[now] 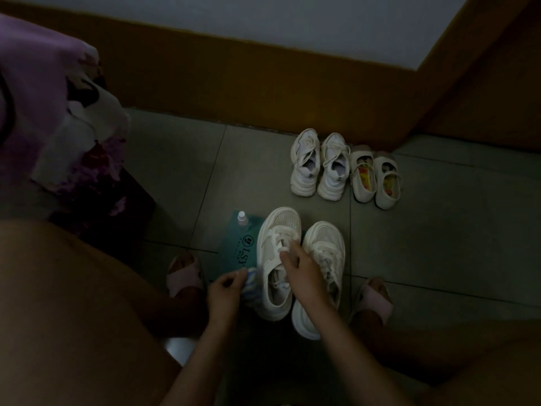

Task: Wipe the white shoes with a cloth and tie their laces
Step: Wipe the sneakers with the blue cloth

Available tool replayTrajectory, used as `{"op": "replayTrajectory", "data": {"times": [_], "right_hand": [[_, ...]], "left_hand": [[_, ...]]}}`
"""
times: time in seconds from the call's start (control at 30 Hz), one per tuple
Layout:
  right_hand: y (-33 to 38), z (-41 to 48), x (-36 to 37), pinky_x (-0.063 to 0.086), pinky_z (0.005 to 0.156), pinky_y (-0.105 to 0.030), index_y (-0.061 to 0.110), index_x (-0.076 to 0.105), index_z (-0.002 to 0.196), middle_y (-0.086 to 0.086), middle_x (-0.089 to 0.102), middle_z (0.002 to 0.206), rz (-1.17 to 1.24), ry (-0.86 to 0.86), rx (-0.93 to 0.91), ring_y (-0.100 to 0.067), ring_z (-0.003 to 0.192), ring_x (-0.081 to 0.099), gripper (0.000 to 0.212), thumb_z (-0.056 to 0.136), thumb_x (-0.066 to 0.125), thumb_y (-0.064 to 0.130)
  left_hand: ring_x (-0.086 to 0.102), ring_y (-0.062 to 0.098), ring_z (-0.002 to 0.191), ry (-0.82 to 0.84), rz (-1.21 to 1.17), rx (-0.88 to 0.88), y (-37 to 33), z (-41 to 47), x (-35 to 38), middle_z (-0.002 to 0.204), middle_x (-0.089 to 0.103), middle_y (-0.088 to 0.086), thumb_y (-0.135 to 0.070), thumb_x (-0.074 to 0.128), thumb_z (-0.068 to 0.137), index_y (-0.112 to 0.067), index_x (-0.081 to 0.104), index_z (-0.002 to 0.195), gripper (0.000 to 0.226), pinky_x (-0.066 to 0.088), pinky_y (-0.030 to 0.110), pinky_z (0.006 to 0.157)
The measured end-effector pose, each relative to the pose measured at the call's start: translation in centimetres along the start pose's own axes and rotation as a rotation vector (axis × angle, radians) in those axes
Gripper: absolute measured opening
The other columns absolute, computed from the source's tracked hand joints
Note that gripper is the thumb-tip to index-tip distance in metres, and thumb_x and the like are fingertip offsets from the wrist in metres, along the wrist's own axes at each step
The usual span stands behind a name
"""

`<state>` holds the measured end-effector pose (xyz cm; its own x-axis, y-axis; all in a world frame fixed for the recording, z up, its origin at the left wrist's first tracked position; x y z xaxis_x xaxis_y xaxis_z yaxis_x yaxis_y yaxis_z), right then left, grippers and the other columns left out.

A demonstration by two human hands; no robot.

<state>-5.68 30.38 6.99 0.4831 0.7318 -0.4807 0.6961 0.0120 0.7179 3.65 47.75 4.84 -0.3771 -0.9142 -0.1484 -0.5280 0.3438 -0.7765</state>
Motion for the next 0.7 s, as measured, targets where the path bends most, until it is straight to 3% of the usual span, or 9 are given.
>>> {"op": "replayTrajectory", "data": {"times": [0.1,0.2,0.33,0.4,0.53,0.6,0.7], "right_hand": [[0.5,-2.5,-1.3,0.046,0.1,-0.037,0.021,0.054,0.13,-0.001,0.059,0.13,0.151,-0.099,-0.077,-0.017,0.115,0.057,0.04,0.092,0.056,0.03],[1.2,-3.9,-0.6,0.042,0.103,-0.023,0.021,0.057,0.124,0.002,0.058,0.128,0.319,-0.038,-0.146,-0.008,0.121,0.051,0.037,0.087,0.064,0.019],[2.2,-3.8,-0.8,0.035,0.109,-0.03,0.02,0.055,0.128,0.0,0.05,0.137,0.104,-0.075,-0.281,-0.011,0.128,0.041,0.046,0.084,0.068,0.025],[1.9,-3.5,-1.2,0.034,0.109,-0.029,0.019,0.056,0.127,-0.001,0.049,0.139,0.125,-0.096,-0.273,-0.012,0.13,0.04,0.045,0.084,0.068,0.023],[0.3,-3.2,-2.0,0.031,0.095,-0.003,0.027,0.057,0.119,0.011,0.052,0.126,0.27,-0.155,-0.195,-0.005,0.124,0.043,0.035,0.087,0.064,0.013],[-0.5,-3.2,-2.0,0.036,0.096,-0.008,0.025,0.057,0.12,0.011,0.054,0.123,0.34,-0.169,-0.161,-0.008,0.123,0.047,0.034,0.089,0.061,0.012],[-0.2,-2.9,-2.1,0.042,0.105,-0.03,0.02,0.056,0.127,0.005,0.055,0.132,0.4,-0.171,-0.154,-0.012,0.125,0.049,0.037,0.09,0.059,0.016]], "left_hand": [[0.06,0.002,0.049,0.074,-0.17,-0.04,-1.0,-0.6,1.8,0.053,0.066,-0.007,-0.004,0.057,0.089,-0.01,0.065,0.074,0.018,0.048,0.011,0.048],[0.064,0.005,0.054,0.165,-0.248,-0.081,-1.6,-1.1,3.8,0.063,0.07,0.0,-0.005,0.055,0.09,-0.008,0.066,0.083,0.014,0.052,0.017,0.052],[0.065,0.007,0.057,0.243,-0.257,-0.106,-1.9,-1.2,5.3,0.066,0.071,-0.001,-0.006,0.054,0.091,-0.008,0.065,0.089,0.011,0.053,0.018,0.053],[0.065,0.01,0.062,0.219,-0.257,-0.083,-2.1,-0.5,4.9,0.07,0.07,0.0,-0.006,0.056,0.09,-0.005,0.065,0.095,0.011,0.054,0.019,0.058],[0.064,0.002,0.056,0.141,-0.262,-0.064,-2.3,1.3,3.6,0.06,0.07,-0.007,-0.001,0.058,0.087,-0.003,0.066,0.092,0.009,0.051,0.013,0.051],[0.064,0.008,0.063,0.142,-0.236,-0.052,-2.8,2.3,3.8,0.064,0.07,-0.008,-0.002,0.061,0.085,-0.002,0.067,0.095,0.012,0.051,0.014,0.053],[0.063,0.01,0.064,0.176,-0.228,-0.035,-4.2,3.2,5.1,0.064,0.07,-0.007,-0.003,0.062,0.085,0.0,0.067,0.101,0.017,0.053,0.017,0.055]]}}
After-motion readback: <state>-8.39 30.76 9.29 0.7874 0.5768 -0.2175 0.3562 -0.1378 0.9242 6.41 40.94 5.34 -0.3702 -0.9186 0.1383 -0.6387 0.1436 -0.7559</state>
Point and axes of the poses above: each hand's wrist, its own z-axis towards the middle knuckle, its own x-axis out of the palm, y = z × x, the point moved 10 cm from there along z, towards the middle knuckle
